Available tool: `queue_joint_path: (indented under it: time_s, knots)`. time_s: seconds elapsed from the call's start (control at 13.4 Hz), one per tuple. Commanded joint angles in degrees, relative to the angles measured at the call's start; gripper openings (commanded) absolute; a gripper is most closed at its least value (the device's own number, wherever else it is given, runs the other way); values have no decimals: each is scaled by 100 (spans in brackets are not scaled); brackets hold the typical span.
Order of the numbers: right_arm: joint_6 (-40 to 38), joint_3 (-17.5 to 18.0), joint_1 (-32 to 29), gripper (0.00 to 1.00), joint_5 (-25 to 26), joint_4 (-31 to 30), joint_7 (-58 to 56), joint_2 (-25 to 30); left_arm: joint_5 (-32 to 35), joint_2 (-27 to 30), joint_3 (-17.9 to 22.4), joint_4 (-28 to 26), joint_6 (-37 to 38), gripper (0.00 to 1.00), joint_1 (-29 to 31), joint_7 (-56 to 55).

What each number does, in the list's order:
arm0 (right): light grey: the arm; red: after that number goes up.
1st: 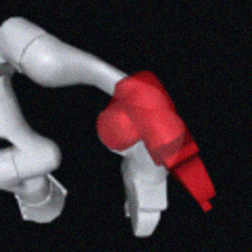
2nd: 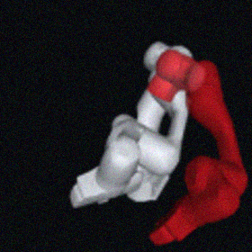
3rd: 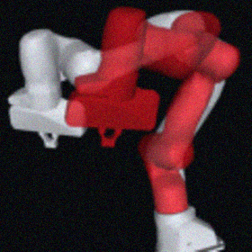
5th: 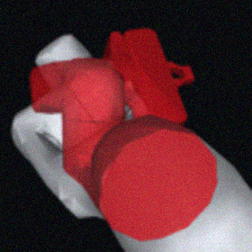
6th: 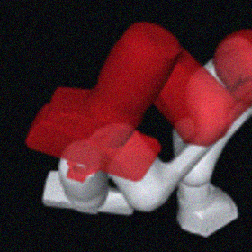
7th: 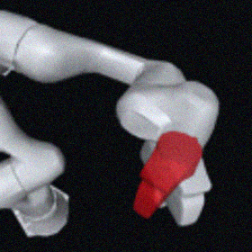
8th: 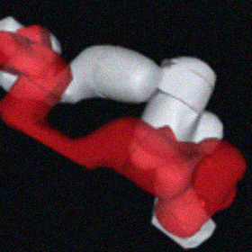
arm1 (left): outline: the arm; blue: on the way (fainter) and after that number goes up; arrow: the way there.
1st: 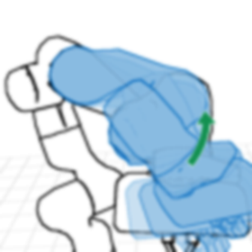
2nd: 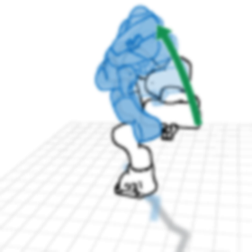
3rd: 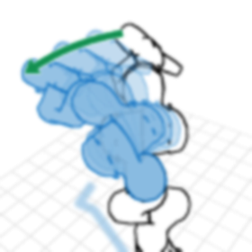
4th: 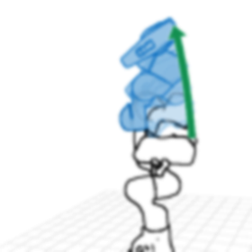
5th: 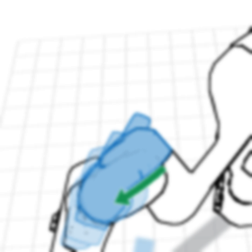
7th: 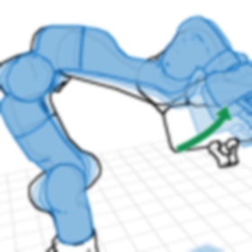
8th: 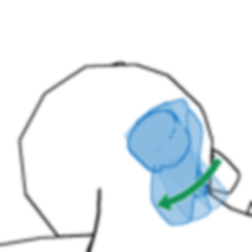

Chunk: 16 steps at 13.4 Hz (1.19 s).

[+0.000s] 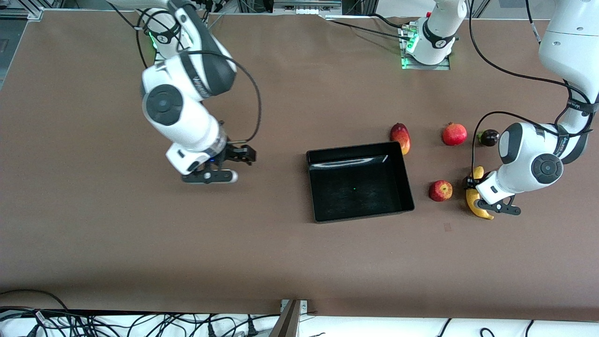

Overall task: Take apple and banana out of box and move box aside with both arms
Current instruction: 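Set the banana down with the left gripper while the right gripper reaches the tray, then grasp the tray rim with the right gripper while the left gripper withdraws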

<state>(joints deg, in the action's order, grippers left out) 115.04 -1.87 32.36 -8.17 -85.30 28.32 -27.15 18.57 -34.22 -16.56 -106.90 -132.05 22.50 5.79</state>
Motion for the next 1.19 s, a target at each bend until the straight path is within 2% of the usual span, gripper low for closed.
queue_joint_path:
  time_s: [0.0,0.15,0.37,0.6,0.67,0.82,0.9,0.97,1.05,1.12]
  knots:
    - [429,-95,463,100,-79,242,602,-439,129,319,64,-112,213,100,-35,36]
    - [1193,-95,717,100,-88,242,876,-773,7,783,222,-42,608,100,-236,54]
    - [2099,-112,1140,100,-62,250,912,-1195,-975,1522,713,-33,1110,100,-789,80]
    - [2610,-138,1377,100,-27,250,955,-1485,-1662,2102,1145,-15,1497,100,-1256,71]
    - [2864,-147,1395,100,17,259,964,-1608,-1707,2243,1181,-15,1568,100,-1370,54]
    - [3322,-147,1474,98,288,251,964,-1811,-1838,2577,1531,107,1892,100,-1747,27]
    - [3349,-147,1492,73,438,250,990,-1899,-1866,2709,1698,238,2155,100,-1897,36]
    - [3367,-147,1492,40,474,250,991,-1978,-1875,2806,1769,405,2401,100,-2012,36]
    - [3446,-165,1483,21,483,250,991,-2057,-1866,2903,1892,572,2639,100,-2178,36]
    - [3542,-165,1483,8,483,250,982,-2127,-1875,2982,2023,704,2867,100,-2337,28]
